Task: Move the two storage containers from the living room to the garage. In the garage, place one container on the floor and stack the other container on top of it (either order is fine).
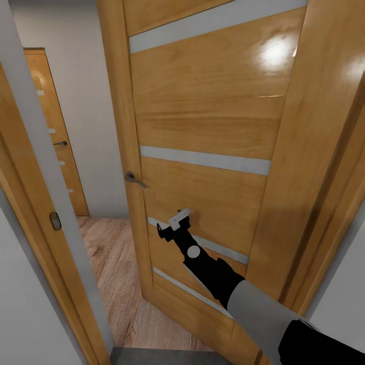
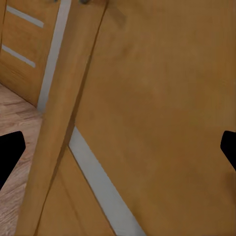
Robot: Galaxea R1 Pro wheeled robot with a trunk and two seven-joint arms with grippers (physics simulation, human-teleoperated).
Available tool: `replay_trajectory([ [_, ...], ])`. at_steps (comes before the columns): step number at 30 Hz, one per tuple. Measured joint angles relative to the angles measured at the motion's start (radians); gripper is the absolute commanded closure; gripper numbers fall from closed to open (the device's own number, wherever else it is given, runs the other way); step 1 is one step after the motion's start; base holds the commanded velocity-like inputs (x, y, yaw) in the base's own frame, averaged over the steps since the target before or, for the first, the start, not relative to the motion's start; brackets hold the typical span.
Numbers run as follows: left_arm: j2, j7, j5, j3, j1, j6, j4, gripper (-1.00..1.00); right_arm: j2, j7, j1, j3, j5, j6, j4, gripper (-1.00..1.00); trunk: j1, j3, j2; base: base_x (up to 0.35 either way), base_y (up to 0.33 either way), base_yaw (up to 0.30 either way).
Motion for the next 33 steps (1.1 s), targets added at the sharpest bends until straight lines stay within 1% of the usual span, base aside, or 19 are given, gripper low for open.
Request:
replay_trajectory([
  [3,0.000,0.000,0.000,0.000,0.000,0.000,0.000,-1.00,0.000,-0.024,0.000,0.001,0.001,0.000,0.001,-1.00,0.000,0.000,0.000,0.000,0.000,0.000],
  [5,0.000,0.000,0.000,0.000,0.000,0.000,0.000,-1.00,0.000,-0.069,0.000,0.002,0.001,0.006,0.001,-1.00,0.000,0.000,0.000,0.000,0.000,0.000],
  [7,0.000,0.000,0.000,0.000,0.000,0.000,-0.001,-1.00,0.000,-0.072,0.000,0.004,0.001,0.002,0.001,-1.00,0.000,0.000,0.000,0.000,0.000,0.000],
  [8,0.000,0.001,0.000,0.000,0.000,-0.001,-0.004,-1.00,0.000,-0.075,0.000,0.051,0.001,-0.011,-0.002,-1.00,0.000,0.000,0.000,0.000,0.000,0.000],
  [9,0.000,0.001,0.000,0.000,0.000,-0.002,-0.003,-1.00,0.000,-0.075,0.000,0.055,0.001,-0.018,-0.003,-1.00,0.000,0.000,0.000,0.000,0.000,0.000],
  [12,0.000,0.001,0.000,0.000,0.000,-0.001,-0.003,-1.00,0.000,-0.075,0.000,0.058,0.001,-0.029,-0.002,-1.00,0.000,0.000,0.000,0.024,0.000,0.000],
  [20,0.000,0.001,0.001,0.000,0.000,0.000,0.000,-1.00,0.000,-0.068,0.000,0.055,-0.001,-0.011,0.001,-1.00,0.000,0.000,0.000,0.133,0.000,0.000],
  [27,0.000,0.001,0.002,0.000,0.000,0.000,0.002,-1.00,0.000,-0.064,0.000,0.055,0.002,0.019,0.001,-1.00,0.000,0.000,0.000,0.228,0.000,0.000],
  [28,0.000,0.001,0.002,0.000,0.000,0.000,0.002,-1.00,0.000,-0.058,0.001,0.060,0.002,0.020,0.001,-1.00,-0.001,0.000,0.000,0.247,0.000,0.000],
  [33,0.000,0.001,0.002,0.000,0.000,0.000,0.002,-1.00,0.000,-0.060,0.001,0.057,0.000,0.024,0.002,-1.00,0.000,0.000,0.000,0.250,0.000,0.000],
])
